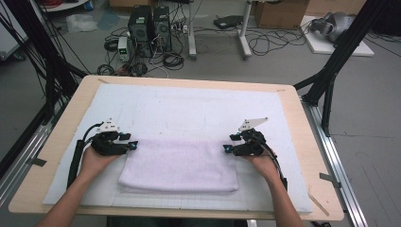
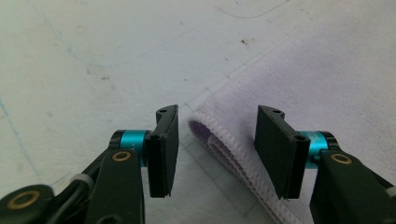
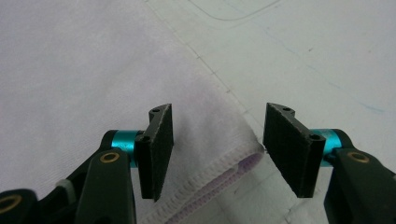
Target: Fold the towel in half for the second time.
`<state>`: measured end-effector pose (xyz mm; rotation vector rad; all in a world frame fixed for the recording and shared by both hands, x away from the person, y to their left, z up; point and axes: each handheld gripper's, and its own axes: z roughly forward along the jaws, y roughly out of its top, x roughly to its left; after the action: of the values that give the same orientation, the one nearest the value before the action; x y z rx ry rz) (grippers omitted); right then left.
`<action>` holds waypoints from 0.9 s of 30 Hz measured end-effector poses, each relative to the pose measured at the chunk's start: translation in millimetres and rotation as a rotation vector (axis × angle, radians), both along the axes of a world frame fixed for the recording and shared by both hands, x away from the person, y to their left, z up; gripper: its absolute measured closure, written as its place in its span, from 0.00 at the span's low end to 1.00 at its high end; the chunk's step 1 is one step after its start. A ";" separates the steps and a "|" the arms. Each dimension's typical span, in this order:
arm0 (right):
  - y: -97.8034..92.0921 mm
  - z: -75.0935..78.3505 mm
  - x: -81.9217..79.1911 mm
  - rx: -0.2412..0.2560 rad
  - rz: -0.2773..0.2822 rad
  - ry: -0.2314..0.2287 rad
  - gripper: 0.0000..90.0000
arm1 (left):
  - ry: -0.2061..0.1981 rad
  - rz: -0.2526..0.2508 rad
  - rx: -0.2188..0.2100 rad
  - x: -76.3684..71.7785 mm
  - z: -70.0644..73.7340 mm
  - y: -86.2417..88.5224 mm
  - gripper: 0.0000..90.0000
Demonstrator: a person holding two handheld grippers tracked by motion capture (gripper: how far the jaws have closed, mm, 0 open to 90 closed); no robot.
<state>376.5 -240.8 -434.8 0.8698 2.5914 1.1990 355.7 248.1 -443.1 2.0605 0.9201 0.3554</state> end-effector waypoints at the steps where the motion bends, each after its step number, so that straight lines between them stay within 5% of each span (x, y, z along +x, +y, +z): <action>1: 0.0 -1.4 1.0 0.000 0.001 0.003 0.47 | 0.006 -0.007 0.004 0.2 -1.1 -1.5 0.55; 5: 3.9 -7.8 2.8 -0.014 0.014 0.032 0.52 | 0.017 -0.028 0.007 1.6 -2.9 -6.3 0.60; 10: 6.0 -9.3 0.9 0.026 0.054 0.057 0.80 | 0.000 -0.044 0.032 -0.6 0.9 -13.2 0.85; 13: 5.6 -5.3 -0.7 0.017 0.060 0.042 0.89 | -0.015 -0.033 0.047 -1.3 3.8 -15.2 0.91; 20: 0.7 21.2 6.4 0.038 0.017 -0.015 0.91 | -0.088 0.041 0.000 12.8 27.6 -21.6 0.93; 22: 0.9 32.4 11.8 0.031 -0.009 -0.064 0.91 | -0.103 0.060 -0.006 23.7 37.8 -24.4 0.93; 27: -4.4 55.8 34.8 0.006 -0.069 -0.104 0.91 | -0.138 0.097 0.016 54.5 63.6 -32.2 0.93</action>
<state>411.3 -245.2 -379.0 0.8658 2.4568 1.2005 410.2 215.9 -379.5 1.9829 0.9373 0.5511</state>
